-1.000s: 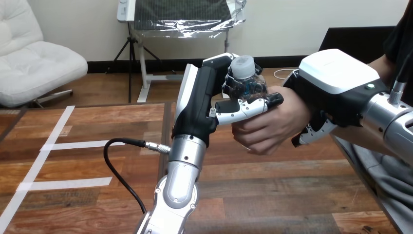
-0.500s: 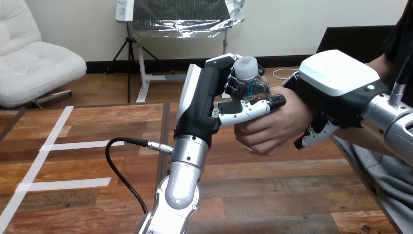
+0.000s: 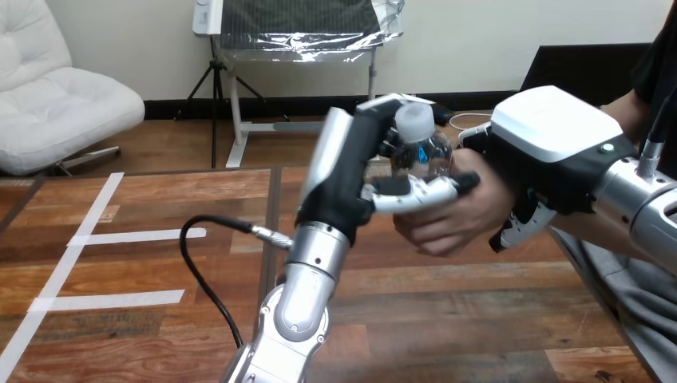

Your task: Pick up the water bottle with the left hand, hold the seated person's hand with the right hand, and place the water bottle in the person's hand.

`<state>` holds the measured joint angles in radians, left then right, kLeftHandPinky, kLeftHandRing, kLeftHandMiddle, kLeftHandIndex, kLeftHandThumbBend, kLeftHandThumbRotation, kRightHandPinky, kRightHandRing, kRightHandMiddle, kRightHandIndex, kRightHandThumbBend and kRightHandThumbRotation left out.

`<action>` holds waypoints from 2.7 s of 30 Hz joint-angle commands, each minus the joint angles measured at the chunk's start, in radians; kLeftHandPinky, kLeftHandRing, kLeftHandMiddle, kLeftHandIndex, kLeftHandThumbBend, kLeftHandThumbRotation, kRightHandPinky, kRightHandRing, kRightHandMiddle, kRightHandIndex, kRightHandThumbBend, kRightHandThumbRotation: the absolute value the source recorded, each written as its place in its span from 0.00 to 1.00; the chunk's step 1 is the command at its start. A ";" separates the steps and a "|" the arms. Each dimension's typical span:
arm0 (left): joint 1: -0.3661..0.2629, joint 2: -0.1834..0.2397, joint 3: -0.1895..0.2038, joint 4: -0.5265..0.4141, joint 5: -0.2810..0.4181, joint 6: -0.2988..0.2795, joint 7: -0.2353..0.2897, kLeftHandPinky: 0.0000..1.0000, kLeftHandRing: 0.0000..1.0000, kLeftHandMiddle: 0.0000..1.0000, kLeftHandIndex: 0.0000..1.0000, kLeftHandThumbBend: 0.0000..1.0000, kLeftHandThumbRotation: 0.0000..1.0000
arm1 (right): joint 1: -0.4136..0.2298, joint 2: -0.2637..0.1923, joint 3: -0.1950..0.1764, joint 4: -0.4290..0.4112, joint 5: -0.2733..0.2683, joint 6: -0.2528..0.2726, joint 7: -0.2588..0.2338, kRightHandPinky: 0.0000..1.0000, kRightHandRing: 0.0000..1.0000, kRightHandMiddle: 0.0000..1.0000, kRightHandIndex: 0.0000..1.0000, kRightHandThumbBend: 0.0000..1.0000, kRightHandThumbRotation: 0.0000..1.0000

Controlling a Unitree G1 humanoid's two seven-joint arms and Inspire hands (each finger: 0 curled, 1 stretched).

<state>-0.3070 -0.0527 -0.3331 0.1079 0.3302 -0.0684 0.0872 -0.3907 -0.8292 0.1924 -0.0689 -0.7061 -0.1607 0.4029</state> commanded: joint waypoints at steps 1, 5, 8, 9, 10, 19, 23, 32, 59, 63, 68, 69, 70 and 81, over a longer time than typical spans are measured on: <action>-0.076 -0.013 -0.029 -0.019 0.016 -0.027 -0.031 0.93 0.97 0.98 0.98 0.91 0.57 | -0.025 -0.004 -0.034 -0.007 0.007 -0.004 -0.011 0.70 0.85 0.87 0.84 0.91 0.00; -0.070 -0.015 -0.021 -0.016 0.008 -0.044 -0.037 0.98 0.99 0.99 0.99 0.93 0.61 | -0.017 -0.005 -0.038 -0.007 0.006 -0.010 -0.022 0.73 0.87 0.89 0.86 0.91 0.00; -0.066 -0.015 -0.018 -0.016 0.009 -0.052 -0.036 0.99 1.00 1.00 1.00 0.92 0.62 | -0.012 -0.005 -0.041 -0.009 0.008 -0.012 -0.026 0.74 0.88 0.89 0.86 0.92 0.00; -0.065 -0.016 -0.017 -0.016 0.010 -0.054 -0.035 0.99 1.00 1.00 1.00 0.91 0.63 | -0.010 -0.005 -0.042 -0.010 0.008 -0.011 -0.026 0.74 0.88 0.89 0.86 0.92 0.00; -0.064 -0.016 -0.016 -0.015 0.010 -0.056 -0.034 0.99 1.00 1.00 1.00 0.90 0.63 | -0.009 -0.005 -0.043 -0.011 0.009 -0.010 -0.025 0.74 0.88 0.90 0.86 0.92 0.00; -0.054 -0.028 -0.007 -0.009 0.007 -0.078 -0.013 0.93 0.99 1.00 1.00 0.83 0.60 | 0.005 -0.003 -0.055 -0.016 0.018 -0.009 -0.025 0.74 0.89 0.90 0.85 0.92 0.00; -0.051 -0.028 -0.003 -0.003 0.008 -0.094 -0.009 0.90 0.98 1.00 1.00 0.80 0.59 | 0.013 0.000 -0.062 -0.024 0.025 -0.002 -0.017 0.75 0.89 0.91 0.85 0.92 0.00; -0.048 -0.022 -0.001 0.001 0.008 -0.105 -0.013 0.91 0.99 1.00 1.00 0.80 0.66 | 0.022 -0.001 -0.068 -0.040 0.030 0.017 0.007 0.78 0.90 0.92 0.86 0.90 0.00; -0.012 -0.030 0.002 -0.037 -0.015 -0.092 -0.020 0.92 0.98 1.00 1.00 0.73 0.81 | 0.065 -0.007 -0.106 -0.144 0.061 0.110 0.082 0.80 0.93 0.94 0.88 0.86 0.00; 0.004 -0.036 0.004 -0.053 -0.040 -0.092 -0.026 0.91 0.97 0.99 1.00 0.70 0.83 | 0.080 -0.005 -0.119 -0.169 0.072 0.126 0.092 0.81 0.93 0.94 0.88 0.85 0.01; 0.036 -0.042 0.006 -0.084 -0.077 -0.104 -0.027 0.91 0.96 0.98 0.98 0.65 0.85 | 0.105 0.001 -0.142 -0.206 0.088 0.146 0.091 0.81 0.92 0.94 0.88 0.82 0.03; 0.040 -0.041 0.005 -0.089 -0.080 -0.105 -0.027 0.91 0.96 0.97 0.98 0.65 0.85 | 0.109 0.001 -0.145 -0.211 0.090 0.149 0.091 0.80 0.92 0.94 0.88 0.82 0.03; 0.051 -0.040 0.004 -0.101 -0.084 -0.106 -0.024 0.90 0.96 0.97 0.97 0.64 0.86 | 0.118 0.005 -0.153 -0.223 0.094 0.154 0.088 0.80 0.92 0.94 0.88 0.81 0.03; 0.151 -0.032 -0.004 -0.201 -0.110 -0.130 0.005 0.88 0.91 0.93 0.93 0.58 0.89 | 0.202 0.059 -0.216 -0.305 0.138 0.172 0.016 0.77 0.89 0.90 0.85 0.77 0.04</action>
<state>-0.1994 -0.0413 -0.3426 -0.0074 0.2350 -0.1607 0.0672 -0.1975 -0.8143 0.0415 -0.3121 -0.5950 0.0065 0.4737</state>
